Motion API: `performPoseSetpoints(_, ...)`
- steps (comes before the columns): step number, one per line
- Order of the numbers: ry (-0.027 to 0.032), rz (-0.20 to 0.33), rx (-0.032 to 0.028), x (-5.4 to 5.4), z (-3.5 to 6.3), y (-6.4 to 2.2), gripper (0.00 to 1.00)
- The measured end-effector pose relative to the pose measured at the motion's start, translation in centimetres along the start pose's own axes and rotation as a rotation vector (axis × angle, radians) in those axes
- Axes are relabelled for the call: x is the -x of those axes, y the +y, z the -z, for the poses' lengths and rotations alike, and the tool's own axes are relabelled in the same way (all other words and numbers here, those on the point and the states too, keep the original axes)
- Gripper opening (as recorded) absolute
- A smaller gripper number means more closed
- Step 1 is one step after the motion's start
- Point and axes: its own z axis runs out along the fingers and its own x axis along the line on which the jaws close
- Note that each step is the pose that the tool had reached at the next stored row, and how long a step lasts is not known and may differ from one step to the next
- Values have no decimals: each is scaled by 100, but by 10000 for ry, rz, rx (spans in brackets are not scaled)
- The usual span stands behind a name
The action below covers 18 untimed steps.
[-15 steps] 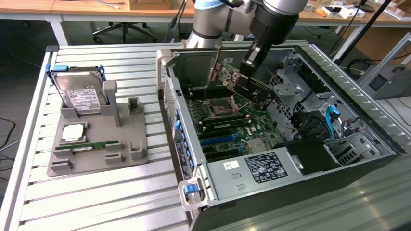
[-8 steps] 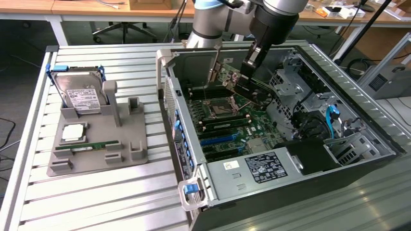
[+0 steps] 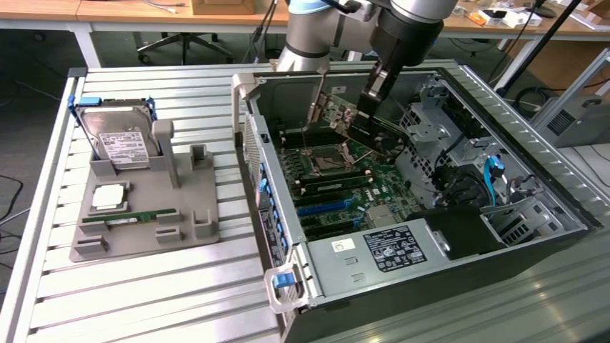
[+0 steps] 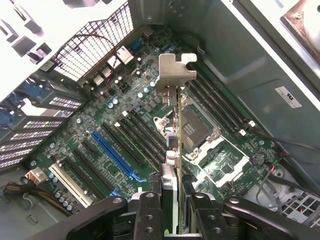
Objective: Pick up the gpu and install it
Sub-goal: 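Insert the gpu into the slot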
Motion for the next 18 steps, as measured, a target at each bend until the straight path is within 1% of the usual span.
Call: performPoseSetpoints(18, 52, 761, 18, 0, -3, 0, 27)
